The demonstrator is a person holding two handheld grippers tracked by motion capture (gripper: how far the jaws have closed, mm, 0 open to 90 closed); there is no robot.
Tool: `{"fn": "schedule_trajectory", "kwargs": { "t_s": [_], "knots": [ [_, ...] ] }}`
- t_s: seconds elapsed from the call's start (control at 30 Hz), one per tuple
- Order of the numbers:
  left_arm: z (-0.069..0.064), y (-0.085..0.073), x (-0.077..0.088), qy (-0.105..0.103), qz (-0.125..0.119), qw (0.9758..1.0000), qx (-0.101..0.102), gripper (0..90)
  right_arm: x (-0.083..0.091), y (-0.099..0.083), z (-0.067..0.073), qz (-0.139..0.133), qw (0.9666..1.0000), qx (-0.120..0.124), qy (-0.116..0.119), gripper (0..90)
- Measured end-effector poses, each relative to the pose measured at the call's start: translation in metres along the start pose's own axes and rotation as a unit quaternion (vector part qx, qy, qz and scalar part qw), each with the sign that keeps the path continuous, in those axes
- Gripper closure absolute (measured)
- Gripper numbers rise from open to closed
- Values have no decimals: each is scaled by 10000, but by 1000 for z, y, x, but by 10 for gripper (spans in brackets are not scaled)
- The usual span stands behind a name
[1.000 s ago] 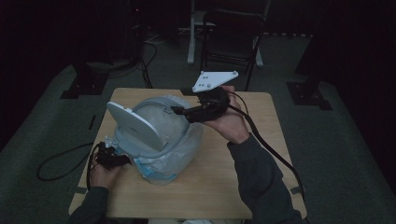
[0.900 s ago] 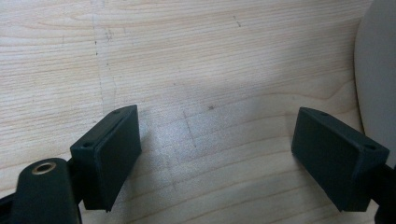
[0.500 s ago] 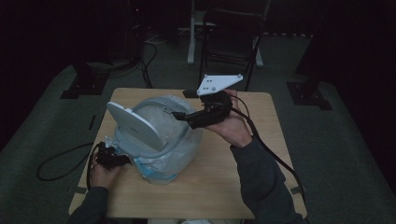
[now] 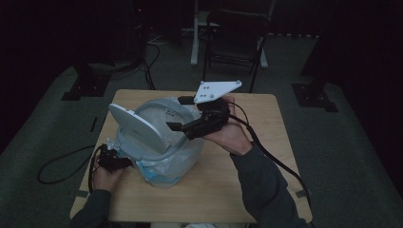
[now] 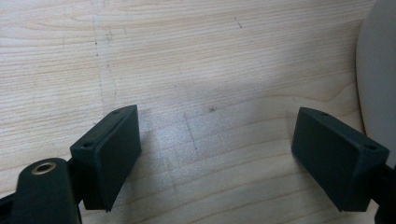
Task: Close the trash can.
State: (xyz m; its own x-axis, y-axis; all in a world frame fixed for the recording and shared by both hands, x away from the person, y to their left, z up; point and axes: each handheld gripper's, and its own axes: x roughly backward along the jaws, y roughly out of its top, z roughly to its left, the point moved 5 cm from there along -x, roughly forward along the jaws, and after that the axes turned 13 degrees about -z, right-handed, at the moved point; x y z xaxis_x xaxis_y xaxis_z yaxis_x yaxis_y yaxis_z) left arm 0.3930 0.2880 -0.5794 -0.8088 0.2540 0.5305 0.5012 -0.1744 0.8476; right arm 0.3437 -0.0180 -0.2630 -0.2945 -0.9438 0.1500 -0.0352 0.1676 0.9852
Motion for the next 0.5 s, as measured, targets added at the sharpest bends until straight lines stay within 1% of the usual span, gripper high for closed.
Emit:
{"fn": "schedule_trajectory", "kwargs": {
  "t_s": [0.1, 0.2, 0.23, 0.3, 0.33, 0.43, 0.5],
  "knots": [
    [0, 0, 0, 1, 0, 10000, 2, 166, -7, 1, 8, -43, 9998, -27, 168, 205],
    [0, 0, 0, 9, 0, 10000, 1, 166, -11, 1, 15, -107, 9995, -88, 270, 209],
    [0, 0, 0, 7, 13, 10000, -18, 166, -13, 1, 18, -89, 9996, -114, 248, 210],
    [0, 1, -1, 33, 10, 10000, -12, 166, -14, 2, 23, -141, 9998, -42, 155, 217],
    [0, 1, -1, 36, 2, 10000, -6, 166, -15, 3, 24, -173, 9998, -54, 128, 225],
    [0, 1, -2, 39, -8, 10000, 9, 166, -18, 5, 26, -241, 9996, -114, 97, 236],
    [0, 1, -2, 37, -9, 10000, 9, 166, -20, 6, 28, -240, 9996, -112, 138, 247]
  ]
}}
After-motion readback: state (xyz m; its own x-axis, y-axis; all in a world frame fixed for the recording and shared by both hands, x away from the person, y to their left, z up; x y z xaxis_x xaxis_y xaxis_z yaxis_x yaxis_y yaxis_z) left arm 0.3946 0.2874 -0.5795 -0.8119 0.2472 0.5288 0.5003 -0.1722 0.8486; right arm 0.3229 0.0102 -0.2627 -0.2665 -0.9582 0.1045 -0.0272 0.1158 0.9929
